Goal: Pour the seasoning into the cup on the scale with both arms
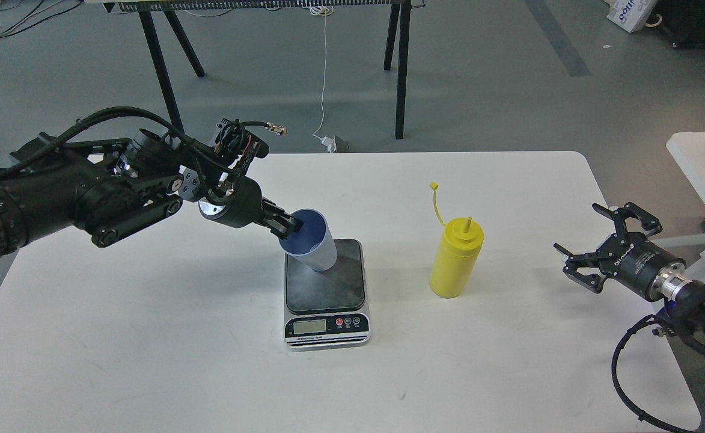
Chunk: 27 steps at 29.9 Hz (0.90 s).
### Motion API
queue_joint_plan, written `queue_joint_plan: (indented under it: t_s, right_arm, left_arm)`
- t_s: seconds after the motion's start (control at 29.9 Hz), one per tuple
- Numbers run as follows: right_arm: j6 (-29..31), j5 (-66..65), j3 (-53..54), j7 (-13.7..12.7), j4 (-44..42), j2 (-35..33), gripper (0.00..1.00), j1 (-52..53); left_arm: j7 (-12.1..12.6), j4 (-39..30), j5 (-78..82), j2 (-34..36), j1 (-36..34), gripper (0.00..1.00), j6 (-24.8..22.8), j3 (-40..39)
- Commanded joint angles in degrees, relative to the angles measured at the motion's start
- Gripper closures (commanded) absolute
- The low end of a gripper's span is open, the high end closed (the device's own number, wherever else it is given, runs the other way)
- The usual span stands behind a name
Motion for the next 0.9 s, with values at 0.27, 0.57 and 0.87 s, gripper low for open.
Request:
queue_joint_plan:
  t_s: [0.27,0.57,0.87]
  right_arm:
    - [0.0,0.0,0.1,0.0,0.0,-0.1,0.02,-0.2]
    - [0.0,0.1,0.1,-0.1,0.4,0.0,0.02,-0.4]
    - [0.0,0.1,-0.4,-0.1,1.0,0.0,0.02,-0.2]
  left_arm:
    - [0.0,-0.7,-0.7,-0.1,0.0,0.3,0.0,-0.6]
    - [0.0,0.3,-3.3,0.4,-1.0,0.09,0.0,-0.6]
    - [0.0,0.3,-3.3,3.6,-2.1,0.07,0.0,-0.5]
